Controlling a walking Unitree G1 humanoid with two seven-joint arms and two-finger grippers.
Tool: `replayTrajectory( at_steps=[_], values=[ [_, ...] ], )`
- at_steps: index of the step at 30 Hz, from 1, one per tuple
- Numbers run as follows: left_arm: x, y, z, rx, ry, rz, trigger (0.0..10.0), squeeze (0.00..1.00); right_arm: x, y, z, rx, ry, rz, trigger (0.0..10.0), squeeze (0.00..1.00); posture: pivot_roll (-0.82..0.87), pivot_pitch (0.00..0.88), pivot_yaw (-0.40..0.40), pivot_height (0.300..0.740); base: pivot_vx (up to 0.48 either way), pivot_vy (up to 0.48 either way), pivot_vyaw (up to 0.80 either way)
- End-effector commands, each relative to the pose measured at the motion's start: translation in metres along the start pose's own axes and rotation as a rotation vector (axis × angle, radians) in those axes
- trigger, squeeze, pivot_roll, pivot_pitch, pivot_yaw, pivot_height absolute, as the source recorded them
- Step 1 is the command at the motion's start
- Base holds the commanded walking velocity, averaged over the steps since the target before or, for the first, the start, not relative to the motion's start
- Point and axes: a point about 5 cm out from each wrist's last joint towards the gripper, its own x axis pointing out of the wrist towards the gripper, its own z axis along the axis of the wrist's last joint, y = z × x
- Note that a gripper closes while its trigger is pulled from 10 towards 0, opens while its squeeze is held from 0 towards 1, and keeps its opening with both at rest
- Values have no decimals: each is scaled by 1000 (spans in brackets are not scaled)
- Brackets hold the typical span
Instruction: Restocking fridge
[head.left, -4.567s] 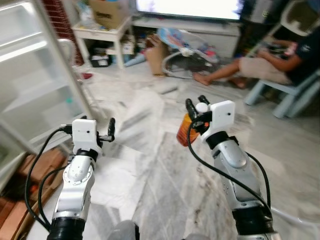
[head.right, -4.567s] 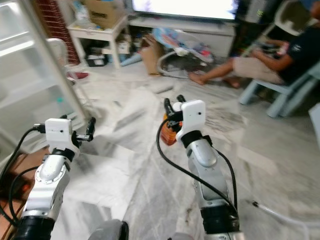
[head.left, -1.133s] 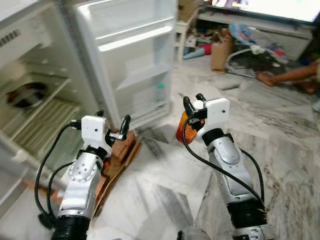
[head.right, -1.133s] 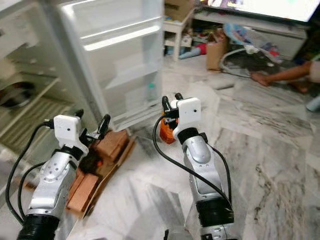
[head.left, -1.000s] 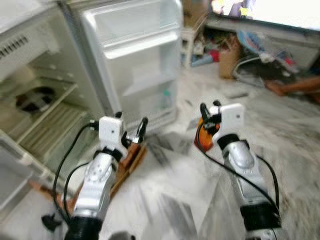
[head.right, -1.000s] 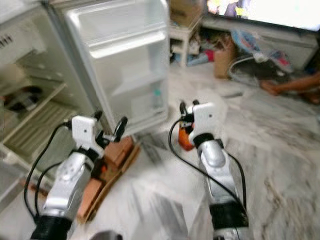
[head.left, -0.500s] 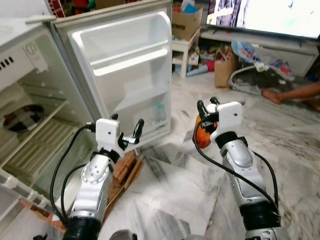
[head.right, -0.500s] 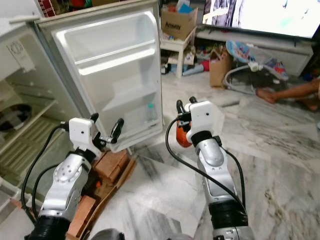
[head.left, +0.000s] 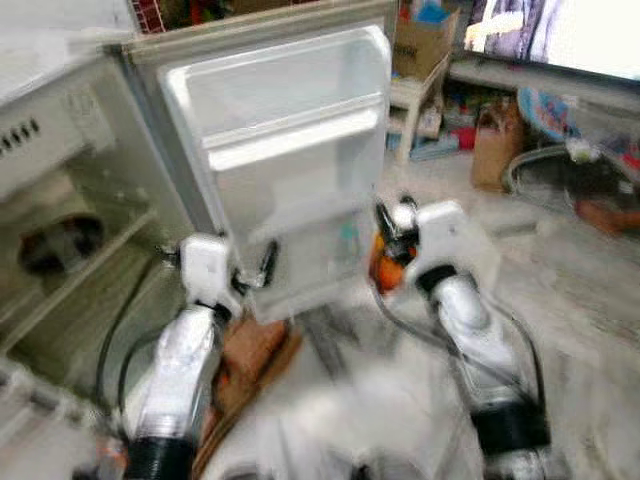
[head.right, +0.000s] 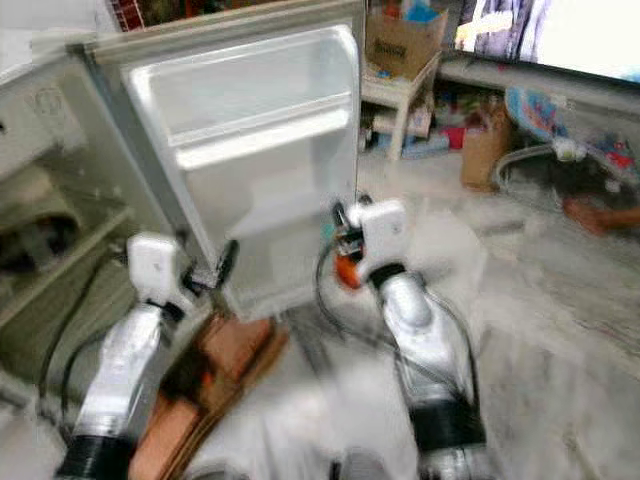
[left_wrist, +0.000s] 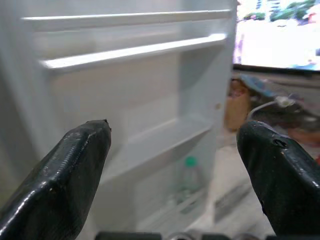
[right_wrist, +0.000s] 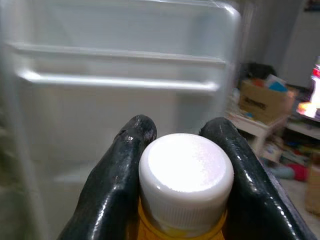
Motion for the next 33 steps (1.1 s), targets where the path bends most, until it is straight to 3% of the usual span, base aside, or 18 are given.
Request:
replayTrajectory(
  at_steps=[1,23,33],
  values=[
    [-1,9,4,30,-7,24,10000,0,5,9,12,12,-65,36,10000,0,-61,0,10,740,368,0,0],
    [1,9,4,32,-6,28,10000,0,4,17,12,32,-70,107,10000,0,-62,0,9,740,299,0,0],
    [1,10,3,18,15,45,10000,0,2,16,6,40,-40,91,10000,0,-64,3,11,740,0,0,0]
  ],
)
